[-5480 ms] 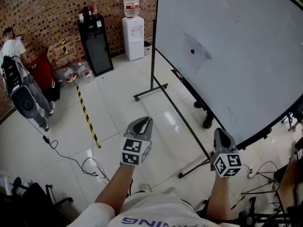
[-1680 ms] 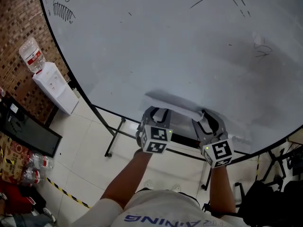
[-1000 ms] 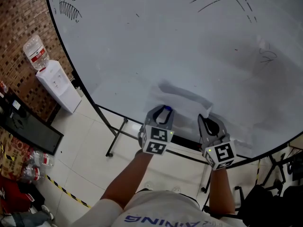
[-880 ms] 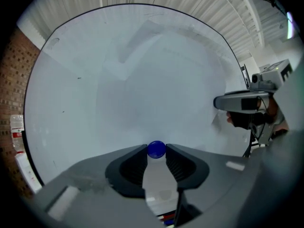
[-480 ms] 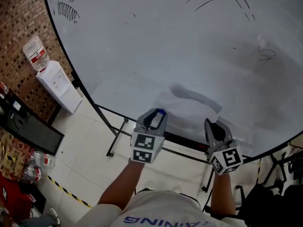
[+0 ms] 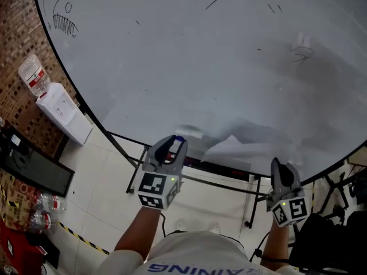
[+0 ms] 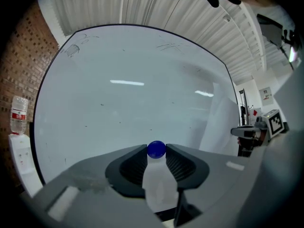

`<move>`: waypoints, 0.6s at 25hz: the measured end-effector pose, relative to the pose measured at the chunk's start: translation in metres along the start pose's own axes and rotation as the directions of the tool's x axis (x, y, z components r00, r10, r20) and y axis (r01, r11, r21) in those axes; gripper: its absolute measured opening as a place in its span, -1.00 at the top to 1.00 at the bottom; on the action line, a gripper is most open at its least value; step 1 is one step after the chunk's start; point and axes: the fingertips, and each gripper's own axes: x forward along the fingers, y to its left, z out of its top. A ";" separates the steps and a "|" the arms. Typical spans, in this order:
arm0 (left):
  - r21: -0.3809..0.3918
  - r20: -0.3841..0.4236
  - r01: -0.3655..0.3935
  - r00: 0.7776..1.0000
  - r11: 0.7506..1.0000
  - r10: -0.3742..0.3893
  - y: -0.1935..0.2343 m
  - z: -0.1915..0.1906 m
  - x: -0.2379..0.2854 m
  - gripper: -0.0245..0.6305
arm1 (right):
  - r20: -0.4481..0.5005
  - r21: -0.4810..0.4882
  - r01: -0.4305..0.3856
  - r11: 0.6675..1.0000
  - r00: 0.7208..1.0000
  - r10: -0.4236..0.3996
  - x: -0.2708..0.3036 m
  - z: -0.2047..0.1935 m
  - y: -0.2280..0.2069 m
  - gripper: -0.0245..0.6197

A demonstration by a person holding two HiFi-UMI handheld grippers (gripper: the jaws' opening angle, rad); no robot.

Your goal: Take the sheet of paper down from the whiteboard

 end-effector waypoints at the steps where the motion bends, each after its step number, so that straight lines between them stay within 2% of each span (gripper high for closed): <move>1: 0.000 -0.001 0.008 1.000 1.000 -0.008 -0.004 0.001 0.000 0.52 | 0.010 -0.005 0.015 1.000 1.000 -0.015 -0.007 0.004 -0.004 0.90; 7: 0.005 -0.017 0.043 0.999 0.999 -0.043 -0.026 0.003 0.000 0.52 | 0.034 0.012 0.062 0.998 0.997 -0.062 -0.025 0.015 -0.021 0.90; 15: 0.038 -0.021 0.033 0.999 0.999 -0.032 -0.039 -0.003 0.003 0.52 | 0.031 0.042 0.050 0.998 0.998 -0.051 -0.027 0.010 -0.027 0.90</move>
